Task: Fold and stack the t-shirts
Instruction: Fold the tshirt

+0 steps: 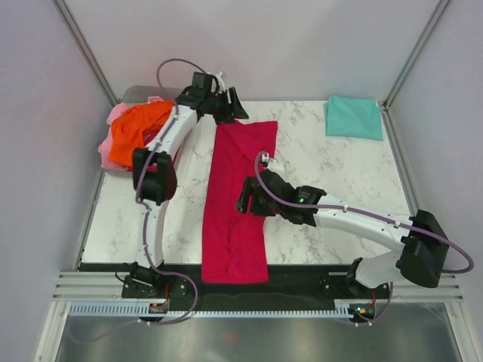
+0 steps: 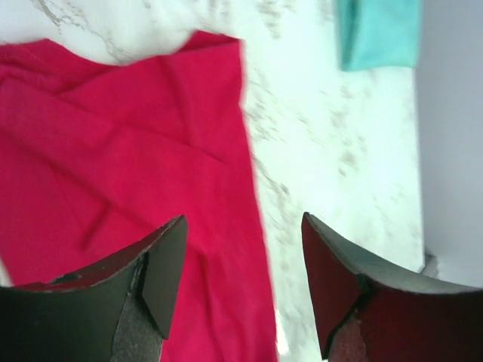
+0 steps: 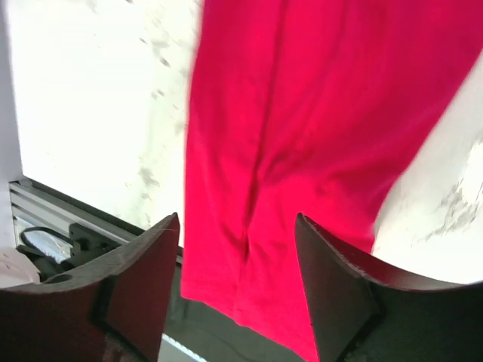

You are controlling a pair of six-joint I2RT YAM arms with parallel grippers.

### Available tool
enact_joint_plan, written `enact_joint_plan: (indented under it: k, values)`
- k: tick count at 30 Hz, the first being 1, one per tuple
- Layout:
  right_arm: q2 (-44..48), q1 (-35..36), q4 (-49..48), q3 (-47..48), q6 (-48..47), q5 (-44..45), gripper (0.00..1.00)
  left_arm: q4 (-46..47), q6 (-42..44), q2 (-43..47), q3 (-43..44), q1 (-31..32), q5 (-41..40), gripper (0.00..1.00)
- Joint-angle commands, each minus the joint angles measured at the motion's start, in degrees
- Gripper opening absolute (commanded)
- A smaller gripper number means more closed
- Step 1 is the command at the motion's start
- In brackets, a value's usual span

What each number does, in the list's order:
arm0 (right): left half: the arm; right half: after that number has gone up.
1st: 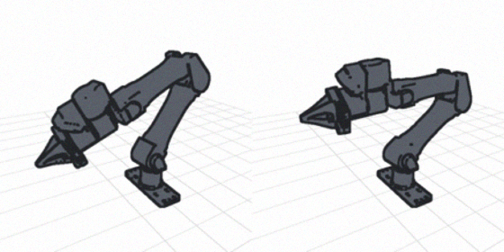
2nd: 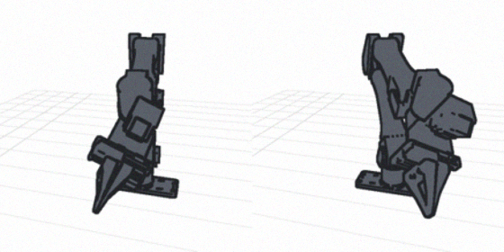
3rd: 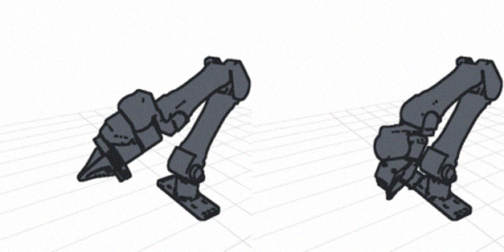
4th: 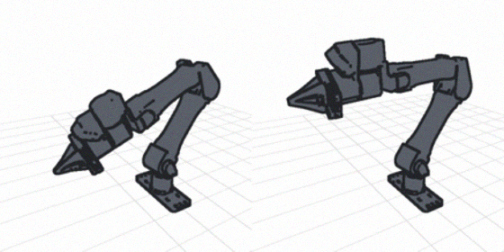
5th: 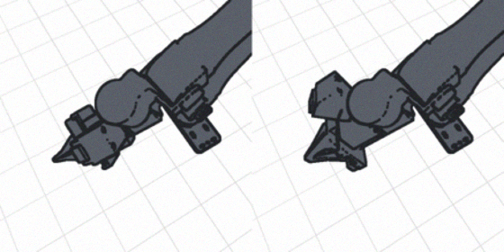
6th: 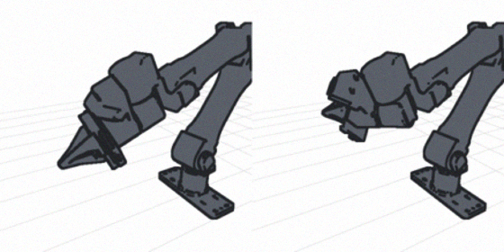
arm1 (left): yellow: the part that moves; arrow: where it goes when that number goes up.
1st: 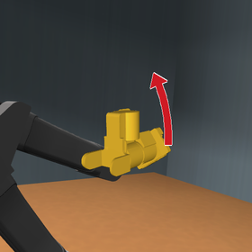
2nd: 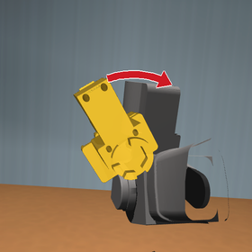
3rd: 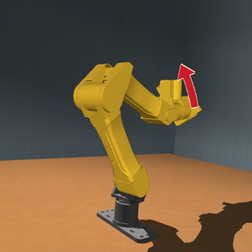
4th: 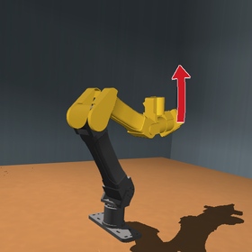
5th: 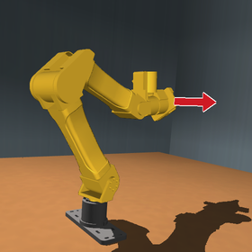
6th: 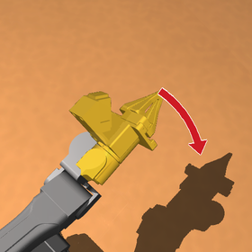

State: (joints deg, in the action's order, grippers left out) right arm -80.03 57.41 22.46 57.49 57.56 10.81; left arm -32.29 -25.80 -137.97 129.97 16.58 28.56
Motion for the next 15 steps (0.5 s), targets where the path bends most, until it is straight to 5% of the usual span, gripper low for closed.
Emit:
enact_joint_plan:
  k: [1,9,15]
  values:
    - [-0.1,-1.2,6.5,7.7,-11.0,6.9,0.73,-3.9,1.5,22.7,-7.0,-0.4,-0.2,0.7]
    - [-12.4,-14.5,1.1,23.7,-20.8,-2.3,0.74,-5.2,3.1,71.0,-54.8,-0.3,-8.5,0.71]
    - [-31.6,-19.3,0.8,39.5,-26.2,-8.5,0.71,-2.4,1.2,93.6,-80.4,-0.3,-3.6,0.71]
